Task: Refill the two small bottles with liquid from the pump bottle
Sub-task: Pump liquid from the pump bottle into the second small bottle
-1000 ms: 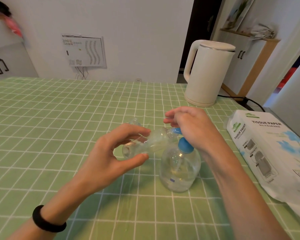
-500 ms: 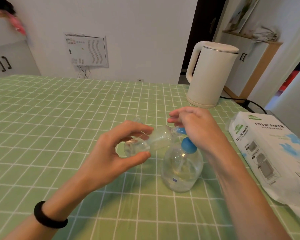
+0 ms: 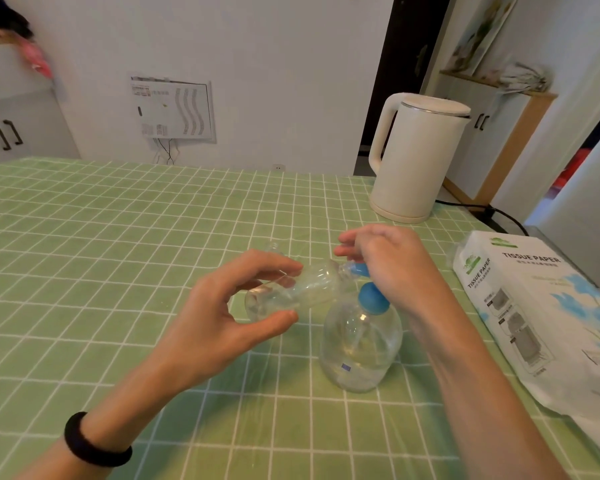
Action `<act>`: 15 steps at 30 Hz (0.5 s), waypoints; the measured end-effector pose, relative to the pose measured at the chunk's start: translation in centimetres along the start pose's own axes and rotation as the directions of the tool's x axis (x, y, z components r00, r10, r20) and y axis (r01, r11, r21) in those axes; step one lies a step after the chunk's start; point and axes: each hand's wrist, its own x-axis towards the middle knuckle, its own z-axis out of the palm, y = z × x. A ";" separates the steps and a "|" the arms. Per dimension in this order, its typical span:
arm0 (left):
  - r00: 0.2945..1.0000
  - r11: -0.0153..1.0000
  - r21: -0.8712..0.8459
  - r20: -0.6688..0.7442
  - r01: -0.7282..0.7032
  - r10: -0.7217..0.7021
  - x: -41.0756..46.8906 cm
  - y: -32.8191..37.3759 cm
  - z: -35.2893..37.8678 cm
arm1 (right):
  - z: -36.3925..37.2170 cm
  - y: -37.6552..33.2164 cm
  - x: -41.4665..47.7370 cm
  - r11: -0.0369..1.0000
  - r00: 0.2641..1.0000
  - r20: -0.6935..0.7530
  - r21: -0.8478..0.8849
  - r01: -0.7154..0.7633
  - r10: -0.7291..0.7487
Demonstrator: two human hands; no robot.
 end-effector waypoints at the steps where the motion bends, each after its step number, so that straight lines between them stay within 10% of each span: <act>1: 1.000 1.000 0.000 0.000 0.002 -0.002 0.0 0.0 0.0 | 0.1 0.0 0.0 1.000 1.000 0.006 0.009 -0.021 0.021; 15: 1.000 1.000 0.013 -0.002 -0.005 0.005 0.1 0.1 -0.1 | -0.1 -0.2 0.0 1.000 1.000 -0.001 0.007 -0.008 0.008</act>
